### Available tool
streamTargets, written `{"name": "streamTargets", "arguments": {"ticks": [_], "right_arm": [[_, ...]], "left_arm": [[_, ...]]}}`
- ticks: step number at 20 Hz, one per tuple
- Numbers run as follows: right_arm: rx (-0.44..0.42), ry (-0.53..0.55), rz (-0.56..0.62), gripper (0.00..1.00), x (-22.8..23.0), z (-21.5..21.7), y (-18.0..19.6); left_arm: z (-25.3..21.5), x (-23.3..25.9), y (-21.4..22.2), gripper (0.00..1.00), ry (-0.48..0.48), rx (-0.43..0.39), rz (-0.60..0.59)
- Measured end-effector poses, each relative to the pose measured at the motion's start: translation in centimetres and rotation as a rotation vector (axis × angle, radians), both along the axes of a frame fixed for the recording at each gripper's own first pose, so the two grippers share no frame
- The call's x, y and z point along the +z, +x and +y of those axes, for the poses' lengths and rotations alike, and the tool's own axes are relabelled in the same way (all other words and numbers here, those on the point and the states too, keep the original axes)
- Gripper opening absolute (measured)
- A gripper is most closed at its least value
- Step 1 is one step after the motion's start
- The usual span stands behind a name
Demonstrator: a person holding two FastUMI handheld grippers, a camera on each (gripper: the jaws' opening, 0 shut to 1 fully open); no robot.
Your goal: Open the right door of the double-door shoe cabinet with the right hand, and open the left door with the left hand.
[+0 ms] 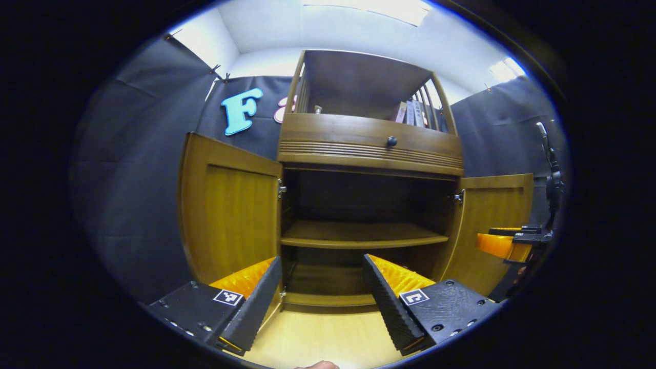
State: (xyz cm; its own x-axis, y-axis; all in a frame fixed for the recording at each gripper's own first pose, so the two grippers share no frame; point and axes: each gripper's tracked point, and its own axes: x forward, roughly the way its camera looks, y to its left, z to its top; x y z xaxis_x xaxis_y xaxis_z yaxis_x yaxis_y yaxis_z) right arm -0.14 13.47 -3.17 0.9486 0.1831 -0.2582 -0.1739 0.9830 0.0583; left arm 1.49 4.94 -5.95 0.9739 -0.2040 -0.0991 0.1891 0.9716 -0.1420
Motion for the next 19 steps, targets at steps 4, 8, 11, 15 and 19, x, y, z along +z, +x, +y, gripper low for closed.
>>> {"name": "streamTargets", "arguments": {"ticks": [4, 8, 11, 15, 19], "right_arm": [[-0.032, -0.023, -0.054, 0.86, 1.5, -2.2, 0.3], [-0.051, -0.019, -0.077, 0.88, 1.8, -3.7, -0.1], [-0.041, 0.007, -0.14, 0.87, 2.8, -4.1, -0.2], [-0.036, 0.0, -0.162, 0.86, 3.1, -4.4, 0.1], [-0.029, -0.001, -0.147, 0.88, 2.4, -4.5, 0.2]], "left_arm": [[-1.3, 1.0, 0.5, 0.95, 0.003, 0.033, -0.029], [-2.6, 0.5, 0.2, 0.92, -0.016, 0.027, 0.004], [-2.6, 0.7, 0.5, 0.95, 0.012, 0.048, 0.002], [-3.2, 1.8, 1.1, 0.95, 0.009, 0.049, -0.024], [-3.5, 1.4, 1.3, 0.95, 0.006, 0.035, -0.027]]}}
